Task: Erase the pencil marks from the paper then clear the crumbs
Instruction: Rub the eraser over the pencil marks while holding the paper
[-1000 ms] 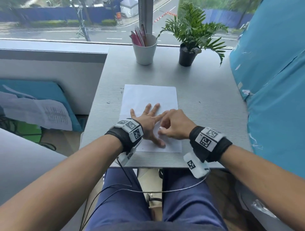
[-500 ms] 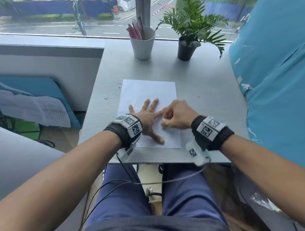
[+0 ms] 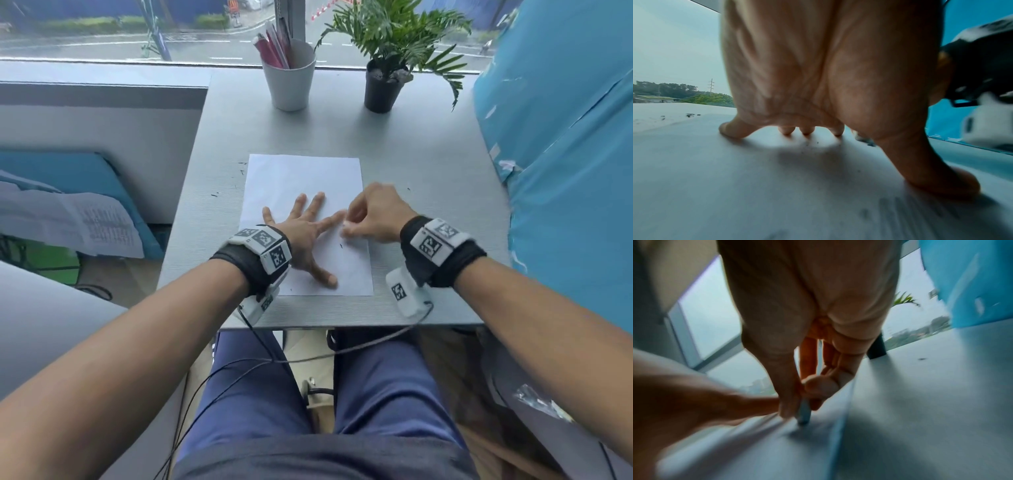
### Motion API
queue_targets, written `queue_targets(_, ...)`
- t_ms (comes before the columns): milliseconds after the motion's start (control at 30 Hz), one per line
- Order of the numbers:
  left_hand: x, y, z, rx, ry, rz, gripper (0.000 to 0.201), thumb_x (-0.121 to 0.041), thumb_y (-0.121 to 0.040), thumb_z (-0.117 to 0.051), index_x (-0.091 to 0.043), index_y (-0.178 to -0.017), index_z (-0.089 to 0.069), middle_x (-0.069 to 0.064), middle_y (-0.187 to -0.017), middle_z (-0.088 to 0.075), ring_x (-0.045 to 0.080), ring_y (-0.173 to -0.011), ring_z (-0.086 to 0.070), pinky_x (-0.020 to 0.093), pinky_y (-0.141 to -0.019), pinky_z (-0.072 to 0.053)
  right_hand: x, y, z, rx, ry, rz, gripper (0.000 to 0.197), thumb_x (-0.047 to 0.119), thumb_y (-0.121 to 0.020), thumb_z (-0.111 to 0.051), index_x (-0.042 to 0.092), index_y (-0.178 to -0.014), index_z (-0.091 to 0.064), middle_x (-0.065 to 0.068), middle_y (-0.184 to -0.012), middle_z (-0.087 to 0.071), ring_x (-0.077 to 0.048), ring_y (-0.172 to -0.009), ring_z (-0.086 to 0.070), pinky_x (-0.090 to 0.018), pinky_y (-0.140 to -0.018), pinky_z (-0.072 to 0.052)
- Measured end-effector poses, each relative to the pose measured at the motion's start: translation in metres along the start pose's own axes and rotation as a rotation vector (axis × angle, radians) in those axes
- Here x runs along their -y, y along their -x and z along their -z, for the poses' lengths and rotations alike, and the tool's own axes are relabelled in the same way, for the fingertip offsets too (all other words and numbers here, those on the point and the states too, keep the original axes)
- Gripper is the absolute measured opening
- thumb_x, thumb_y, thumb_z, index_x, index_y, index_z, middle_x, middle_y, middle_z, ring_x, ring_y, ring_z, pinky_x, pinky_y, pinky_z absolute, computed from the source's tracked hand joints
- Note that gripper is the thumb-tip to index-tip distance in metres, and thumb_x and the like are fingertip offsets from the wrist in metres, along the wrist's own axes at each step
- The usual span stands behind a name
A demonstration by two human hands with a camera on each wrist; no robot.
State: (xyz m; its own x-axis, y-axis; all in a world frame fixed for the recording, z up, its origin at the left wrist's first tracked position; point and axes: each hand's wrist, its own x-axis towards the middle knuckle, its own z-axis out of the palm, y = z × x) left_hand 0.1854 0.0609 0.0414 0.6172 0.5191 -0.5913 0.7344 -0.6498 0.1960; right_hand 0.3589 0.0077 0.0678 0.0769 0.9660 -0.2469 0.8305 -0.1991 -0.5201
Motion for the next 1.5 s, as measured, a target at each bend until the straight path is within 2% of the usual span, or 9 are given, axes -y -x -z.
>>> queue_targets(100,0.001,-0.001,0.0,-0.004,-0.005,-0.007,0.14,-0.081,-0.051,-0.076,-0.051,-0.148,0.022,-0.008,-0.155,0.042,0.025,-0.143,0.037,0.082,-0.101,0.008,0.014,0.023,-0.018,0.199,0.036,0.099,0.012,0.027,-0.074,-0.082,0.016,-0.076,-0.078,0.014,-0.062,-0.064,0.008,-0.049,-0.055,-0.004,-0.047,-0.036)
queue_targets(267,0.004,0.006,0.0,0.001,0.0,-0.048,0.132,-0.084,-0.058,-0.068,-0.051,-0.148,0.023,-0.008,-0.155,0.041,0.024,-0.143,0.038,0.078,-0.103,0.014,-0.004,-0.01,0.012,-0.094,-0.026,-0.007,0.017,0.032,-0.077,-0.081,0.016,-0.081,-0.077,0.004,-0.072,-0.07,-0.004,-0.066,-0.064,-0.012,-0.06,-0.045)
queue_targets(467,0.006,0.025,-0.006,-0.181,-0.237,-0.08,0.097,-0.07,-0.093,-0.039,-0.016,-0.159,0.006,0.005,-0.166,0.013,0.021,-0.153,0.008,0.058,-0.121,0.004,-0.011,-0.024,0.008,0.02,0.008,-0.019,0.013,0.027,-0.08,-0.076,0.016,-0.087,-0.076,0.001,-0.077,-0.068,-0.011,-0.074,-0.06,-0.018,-0.061,-0.042)
queue_targets(667,-0.025,0.033,-0.035,-0.071,-0.132,-0.632,0.079,-0.063,-0.097,-0.04,-0.029,-0.16,-0.008,-0.005,-0.167,0.007,0.015,-0.153,0.011,0.05,-0.119,0.01,-0.01,-0.036,0.014,0.101,0.064,-0.016,0.01,0.03,-0.08,-0.074,0.022,-0.086,-0.073,0.009,-0.076,-0.068,-0.002,-0.068,-0.058,-0.017,-0.058,-0.039)
queue_targets(900,0.05,0.021,-0.006,-0.05,-0.118,-0.214,0.093,-0.074,-0.09,-0.035,-0.034,-0.155,0.017,-0.006,-0.158,0.032,0.017,-0.146,0.029,0.058,-0.12,0.008,-0.006,-0.034,0.014,0.069,0.113,-0.013,0.011,0.027,-0.08,-0.074,0.018,-0.086,-0.074,0.006,-0.081,-0.065,-0.009,-0.077,-0.056,-0.018,-0.058,-0.037)
queue_targets(1200,0.03,0.022,-0.011,-0.184,-0.072,0.132,0.105,-0.082,-0.086,-0.032,-0.021,-0.158,0.013,0.001,-0.164,0.022,0.023,-0.152,0.016,0.055,-0.122,0.004,0.02,-0.01,-0.025,-0.104,0.228,0.024,0.015,0.026,-0.082,-0.072,0.027,-0.073,-0.06,-0.008,-0.096,-0.067,-0.027,-0.087,-0.064,-0.028,-0.074,-0.047)
queue_targets(1267,0.024,0.027,-0.013,-0.263,-0.219,0.119,0.093,-0.073,-0.095,-0.024,-0.013,-0.159,0.009,0.005,-0.165,0.016,0.023,-0.153,0.012,0.053,-0.122,0.006,0.018,-0.004,-0.032,-0.096,0.28,0.041,0.012,0.024,-0.084,-0.07,0.025,-0.077,-0.06,-0.008,-0.096,-0.067,-0.028,-0.087,-0.064,-0.031,-0.076,-0.05)
queue_targets(1400,0.024,0.038,-0.031,-0.176,-0.266,-0.311,0.074,-0.061,-0.101,-0.024,-0.027,-0.159,0.008,-0.002,-0.164,0.019,0.016,-0.15,0.018,0.043,-0.12,0.012,0.013,-0.001,-0.023,-0.092,0.299,0.058,0.005,0.024,-0.085,-0.069,0.021,-0.083,-0.065,-0.008,-0.096,-0.069,-0.028,-0.094,-0.063,-0.032,-0.082,-0.049)
queue_targets(1500,0.047,0.043,-0.037,-0.156,-0.135,-0.264,0.08,-0.077,-0.089,-0.014,-0.041,-0.156,0.011,-0.008,-0.162,0.025,0.015,-0.147,0.024,0.05,-0.119,0.013,0.014,-0.003,-0.015,-0.071,0.271,0.101,0.005,0.02,-0.084,-0.068,0.017,-0.081,-0.068,-0.009,-0.092,-0.07,-0.026,-0.091,-0.062,-0.03,-0.08,-0.048)
